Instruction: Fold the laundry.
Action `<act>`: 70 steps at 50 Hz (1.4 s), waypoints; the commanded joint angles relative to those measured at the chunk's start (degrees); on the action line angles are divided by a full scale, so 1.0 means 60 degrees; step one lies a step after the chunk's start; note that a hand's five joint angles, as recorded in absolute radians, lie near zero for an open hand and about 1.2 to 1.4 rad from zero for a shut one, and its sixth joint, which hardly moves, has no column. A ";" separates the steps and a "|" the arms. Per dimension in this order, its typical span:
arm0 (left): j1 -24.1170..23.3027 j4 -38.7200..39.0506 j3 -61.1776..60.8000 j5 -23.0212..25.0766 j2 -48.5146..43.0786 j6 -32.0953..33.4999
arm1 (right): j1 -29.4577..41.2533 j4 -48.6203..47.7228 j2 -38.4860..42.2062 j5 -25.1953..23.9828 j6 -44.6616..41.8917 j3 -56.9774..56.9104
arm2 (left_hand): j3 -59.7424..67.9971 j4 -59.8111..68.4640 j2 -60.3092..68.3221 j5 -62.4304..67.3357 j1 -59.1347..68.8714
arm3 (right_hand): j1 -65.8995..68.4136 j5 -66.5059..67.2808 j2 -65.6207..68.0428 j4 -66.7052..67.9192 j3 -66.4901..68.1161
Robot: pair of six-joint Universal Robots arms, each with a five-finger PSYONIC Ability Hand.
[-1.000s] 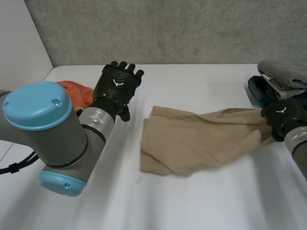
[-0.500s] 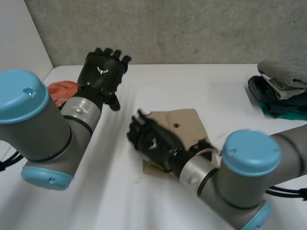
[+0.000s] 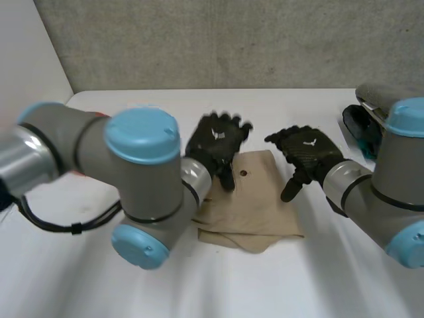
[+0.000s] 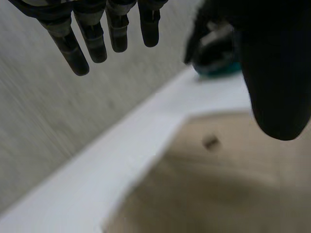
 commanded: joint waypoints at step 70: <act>0.1204 -0.1667 0.1199 0.4956 0.1791 -0.0074 | 0.1926 -0.6483 0.1962 0.1154 -0.1965 0.1481 | -0.0185 -0.0105 -0.0166 -0.0299 -0.0082 | 1.1190 1.1218 1.1292 1.1327 1.1356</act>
